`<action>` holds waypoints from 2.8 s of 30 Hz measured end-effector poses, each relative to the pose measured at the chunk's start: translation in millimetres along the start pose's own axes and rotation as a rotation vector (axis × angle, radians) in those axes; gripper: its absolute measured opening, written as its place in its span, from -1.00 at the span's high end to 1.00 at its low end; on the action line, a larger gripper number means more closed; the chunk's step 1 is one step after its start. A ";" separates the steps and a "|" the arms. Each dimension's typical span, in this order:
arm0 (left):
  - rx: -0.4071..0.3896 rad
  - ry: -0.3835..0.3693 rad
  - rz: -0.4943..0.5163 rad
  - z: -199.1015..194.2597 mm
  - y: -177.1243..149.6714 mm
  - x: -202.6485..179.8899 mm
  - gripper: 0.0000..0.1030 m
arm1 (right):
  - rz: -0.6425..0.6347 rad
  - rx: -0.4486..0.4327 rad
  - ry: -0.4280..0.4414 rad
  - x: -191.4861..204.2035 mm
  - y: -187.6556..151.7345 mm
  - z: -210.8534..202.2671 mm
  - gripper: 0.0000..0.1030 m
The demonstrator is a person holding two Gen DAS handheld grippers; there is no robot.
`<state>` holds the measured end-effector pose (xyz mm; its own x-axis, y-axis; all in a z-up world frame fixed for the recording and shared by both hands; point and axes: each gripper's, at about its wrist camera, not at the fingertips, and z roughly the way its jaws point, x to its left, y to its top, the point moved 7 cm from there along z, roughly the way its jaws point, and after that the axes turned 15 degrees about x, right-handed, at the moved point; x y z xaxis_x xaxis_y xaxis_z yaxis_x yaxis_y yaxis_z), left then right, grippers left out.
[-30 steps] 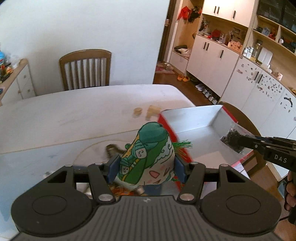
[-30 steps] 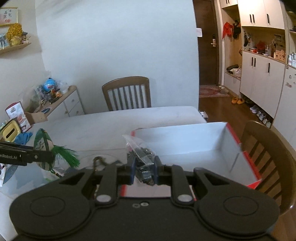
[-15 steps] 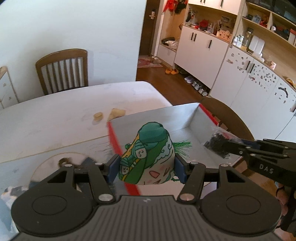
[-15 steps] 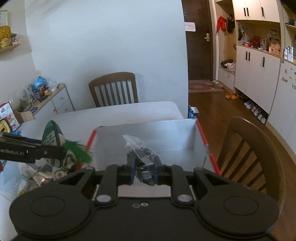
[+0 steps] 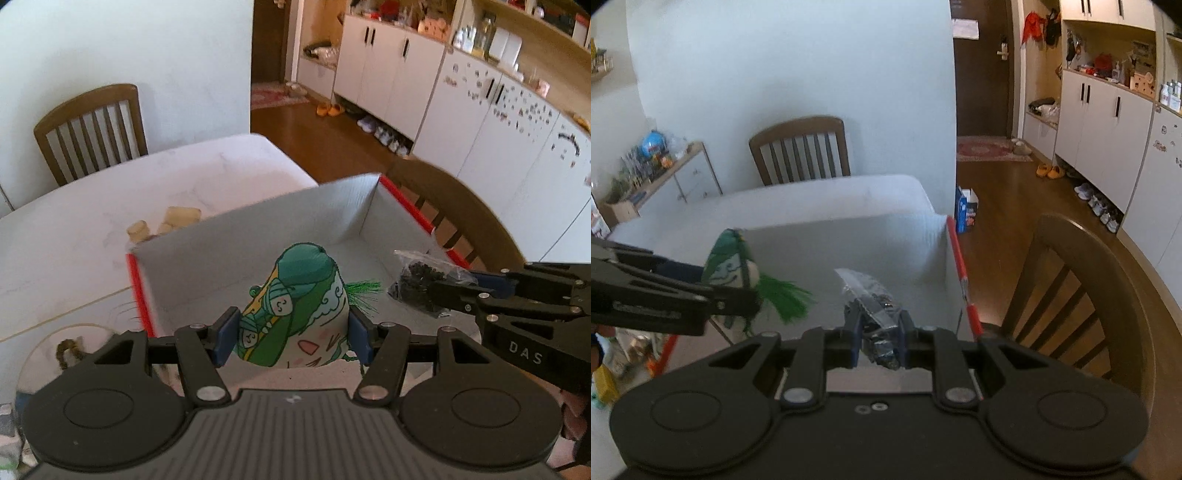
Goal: Organize objects
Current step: 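Carry the doll pouch and bead bag into the red shoebox with both tools, then open both tools to release the pouch and bead bag in the box, then withdraw both tools from the box back to the table pile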
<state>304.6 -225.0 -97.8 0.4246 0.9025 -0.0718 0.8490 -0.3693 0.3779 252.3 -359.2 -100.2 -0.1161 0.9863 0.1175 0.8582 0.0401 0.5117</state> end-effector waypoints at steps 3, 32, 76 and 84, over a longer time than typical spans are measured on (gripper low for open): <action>0.038 0.013 0.021 21.2 1.7 -4.0 -0.18 | -0.009 0.037 0.000 -6.2 -0.9 13.1 0.65; 0.345 0.059 0.024 108.4 -5.3 -1.7 -0.35 | -0.138 0.248 0.027 4.1 -9.3 77.3 0.54; -0.230 0.004 -0.121 -99.9 -61.9 67.4 -0.66 | -0.082 -0.074 0.124 70.8 -13.1 -56.4 -0.48; -0.333 -0.031 -0.169 -131.6 -100.5 108.7 -1.00 | -0.084 -0.110 0.142 125.5 -16.8 -69.7 -0.58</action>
<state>223.9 -60.6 -22.1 0.3005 0.9357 -0.1851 0.7613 -0.1184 0.6374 188.5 -247.2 -34.8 -0.2609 0.9473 0.1859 0.7838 0.0954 0.6137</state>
